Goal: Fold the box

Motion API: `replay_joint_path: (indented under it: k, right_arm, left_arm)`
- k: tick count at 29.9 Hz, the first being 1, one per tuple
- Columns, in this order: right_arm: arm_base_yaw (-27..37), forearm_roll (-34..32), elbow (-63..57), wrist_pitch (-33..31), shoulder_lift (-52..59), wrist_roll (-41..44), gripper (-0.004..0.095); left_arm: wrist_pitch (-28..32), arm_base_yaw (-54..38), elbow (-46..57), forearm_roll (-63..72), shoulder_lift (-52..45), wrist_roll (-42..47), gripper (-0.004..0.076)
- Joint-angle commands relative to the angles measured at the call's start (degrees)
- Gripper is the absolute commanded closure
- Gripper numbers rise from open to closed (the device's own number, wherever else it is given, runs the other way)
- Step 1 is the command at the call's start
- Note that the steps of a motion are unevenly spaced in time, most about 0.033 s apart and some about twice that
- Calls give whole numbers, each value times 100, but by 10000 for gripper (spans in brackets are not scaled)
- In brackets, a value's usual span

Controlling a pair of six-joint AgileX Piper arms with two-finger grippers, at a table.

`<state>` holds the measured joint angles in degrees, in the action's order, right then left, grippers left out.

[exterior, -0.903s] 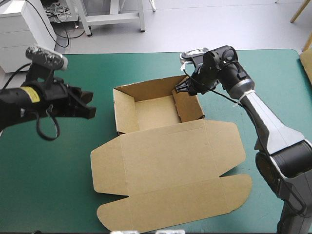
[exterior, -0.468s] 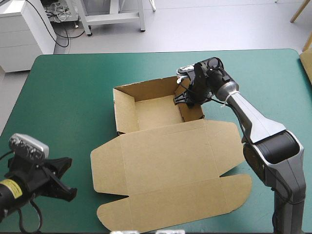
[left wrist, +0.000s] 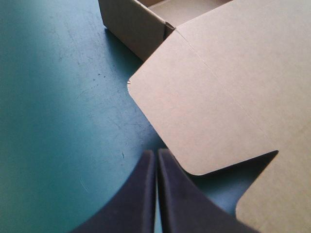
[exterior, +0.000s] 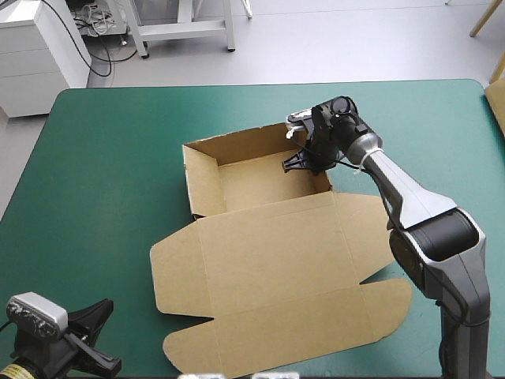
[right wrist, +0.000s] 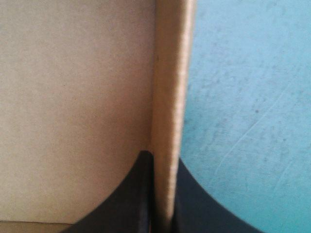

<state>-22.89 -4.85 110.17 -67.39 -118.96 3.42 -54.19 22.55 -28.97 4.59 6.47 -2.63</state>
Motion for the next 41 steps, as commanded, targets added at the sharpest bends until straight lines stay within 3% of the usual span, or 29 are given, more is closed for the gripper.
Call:
replay_joint_path:
  k: [1, 14, 19, 24, 30, 35, 41]
  right_arm:
    - [367, -699, 135, 45, 341, -173, 930]
    - [3295, -729, 135, 45, 341, -449, 930]
    - [4399, -466, 135, 45, 341, -499, 930]
    - [5036, -184, 135, 45, 341, -554, 930]
    - [5205, -191, 135, 45, 341, -571, 915]
    - [5205, 98, 135, 45, 341, -841, 758]
    - [5205, 274, 158, 45, 566, -846, 453]
  left_arm:
    - [502, 35, -65, 30, -79, 71, 731]
    - [511, 35, -65, -177, -79, 87, 731]
    - [511, 35, -65, -177, -79, 87, 731]
    - [511, 35, -65, -177, -79, 87, 731]
    - [511, 35, -65, -177, -79, 87, 731]
    - [511, 35, -65, -186, -79, 87, 731]
    - [511, 35, -65, -186, -79, 96, 731]
